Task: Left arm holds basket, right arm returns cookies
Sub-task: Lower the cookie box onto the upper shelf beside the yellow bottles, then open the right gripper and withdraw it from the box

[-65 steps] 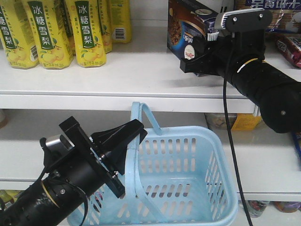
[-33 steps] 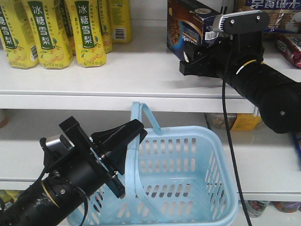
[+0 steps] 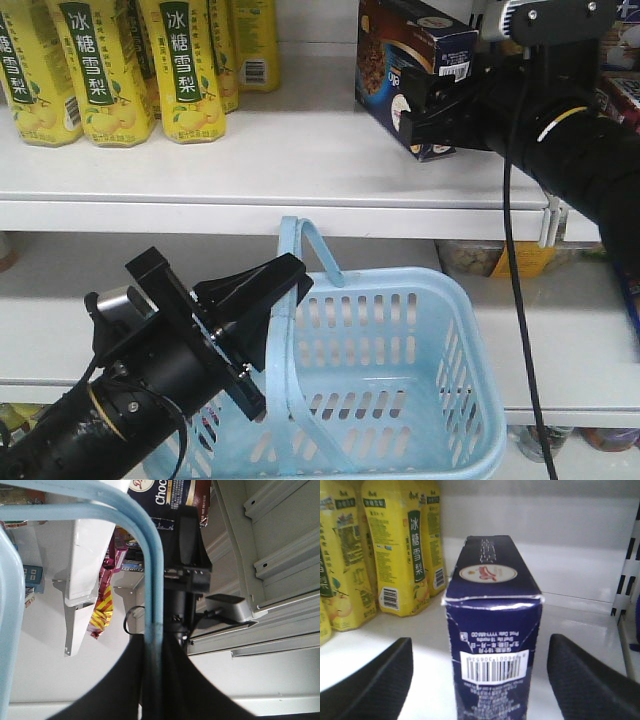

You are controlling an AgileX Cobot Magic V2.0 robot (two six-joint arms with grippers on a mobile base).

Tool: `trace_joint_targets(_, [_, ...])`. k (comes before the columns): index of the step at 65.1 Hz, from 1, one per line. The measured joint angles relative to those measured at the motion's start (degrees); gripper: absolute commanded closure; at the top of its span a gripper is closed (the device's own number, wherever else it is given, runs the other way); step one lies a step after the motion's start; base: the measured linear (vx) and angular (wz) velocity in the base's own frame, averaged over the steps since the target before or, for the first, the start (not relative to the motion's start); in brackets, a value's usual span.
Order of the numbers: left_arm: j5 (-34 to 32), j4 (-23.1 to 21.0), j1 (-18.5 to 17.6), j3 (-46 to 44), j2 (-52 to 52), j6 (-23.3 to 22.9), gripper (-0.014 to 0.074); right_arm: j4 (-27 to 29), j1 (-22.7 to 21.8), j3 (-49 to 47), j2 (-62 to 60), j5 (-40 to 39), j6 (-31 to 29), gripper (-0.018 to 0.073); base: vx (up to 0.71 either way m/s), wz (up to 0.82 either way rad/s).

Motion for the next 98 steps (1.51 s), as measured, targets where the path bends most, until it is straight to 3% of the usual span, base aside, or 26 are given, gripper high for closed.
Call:
trace_joint_targets(9, [0.0,0.0,0.0,0.0,0.0,0.0,0.0599,-0.1,0.0,0.0,-4.0,3.9,0.0,0.0081,0.0,0.0])
trace_joint_targets(15, [0.0,0.0,0.0,0.0,0.0,0.0,0.0599,-0.2,0.0,0.0,-7.1,6.2,0.0,0.0171,0.0,0.0])
trace_joint_targets(31, [0.0,0.0,0.0,0.0,0.0,0.0,0.0599,-3.2,0.0,0.0,-15.0,12.0,0.0,0.0578,0.0,0.0])
trace_joint_targets(47, [0.0,0.0,0.0,0.0,0.0,0.0,0.0599,-4.6,0.0,0.0,-22.0,19.7,0.0,0.0566,0.0,0.0])
trace_joint_targets(57, [0.0,0.0,0.0,0.0,0.0,0.0,0.0599,-5.7,0.0,0.6,-26.7,20.3,0.0,0.0565,0.0,0.0])
trace_joint_targets(70, [0.0,0.0,0.0,0.0,0.0,0.0,0.0599,-6.0,0.0,9.1,-35.9,15.8,0.0,0.0565,0.0,0.0])
trace_joint_targets(98, [0.0,0.0,0.0,0.0,0.0,0.0,0.0599,-4.9,0.0,26.9,-58.1,16.3,0.0,0.0564,0.0,0.0])
